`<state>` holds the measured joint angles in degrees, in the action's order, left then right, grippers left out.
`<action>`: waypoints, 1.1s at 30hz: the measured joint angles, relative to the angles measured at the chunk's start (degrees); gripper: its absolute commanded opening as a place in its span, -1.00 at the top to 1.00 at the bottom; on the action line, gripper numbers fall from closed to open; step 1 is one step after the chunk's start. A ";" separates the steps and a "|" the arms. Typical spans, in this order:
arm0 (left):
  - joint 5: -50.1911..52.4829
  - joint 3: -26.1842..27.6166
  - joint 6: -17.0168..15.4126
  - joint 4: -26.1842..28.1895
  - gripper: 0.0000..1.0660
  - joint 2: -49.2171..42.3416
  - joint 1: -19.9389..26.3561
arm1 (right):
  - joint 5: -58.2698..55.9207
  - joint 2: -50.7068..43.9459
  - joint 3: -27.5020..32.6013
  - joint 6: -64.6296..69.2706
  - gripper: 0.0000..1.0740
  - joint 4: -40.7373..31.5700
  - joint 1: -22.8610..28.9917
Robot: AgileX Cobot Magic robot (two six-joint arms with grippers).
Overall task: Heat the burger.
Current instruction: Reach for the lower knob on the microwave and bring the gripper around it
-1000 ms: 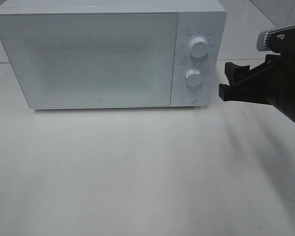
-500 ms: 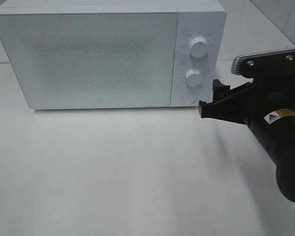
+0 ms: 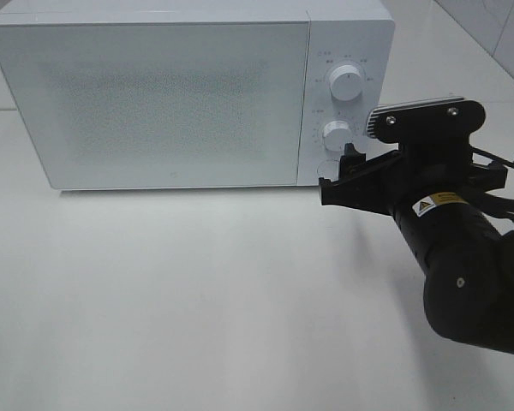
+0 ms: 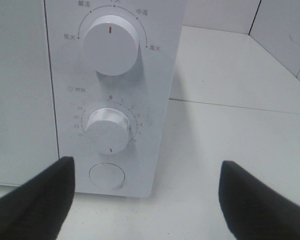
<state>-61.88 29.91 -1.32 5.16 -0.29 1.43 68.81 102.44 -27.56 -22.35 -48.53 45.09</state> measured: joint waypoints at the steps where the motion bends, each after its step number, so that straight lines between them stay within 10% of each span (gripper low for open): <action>1: 0.00 0.00 0.00 0.00 -0.84 0.00 0.00 | 0.00 0.00 0.00 0.00 -0.46 0.00 0.00; 33: 0.06 0.00 0.00 0.00 -0.84 0.00 0.00 | -3.38 13.29 -15.01 8.71 -0.42 10.08 -7.56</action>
<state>-61.82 29.91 -1.32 5.16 -0.29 1.43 65.43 115.74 -42.57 -13.64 -38.45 37.53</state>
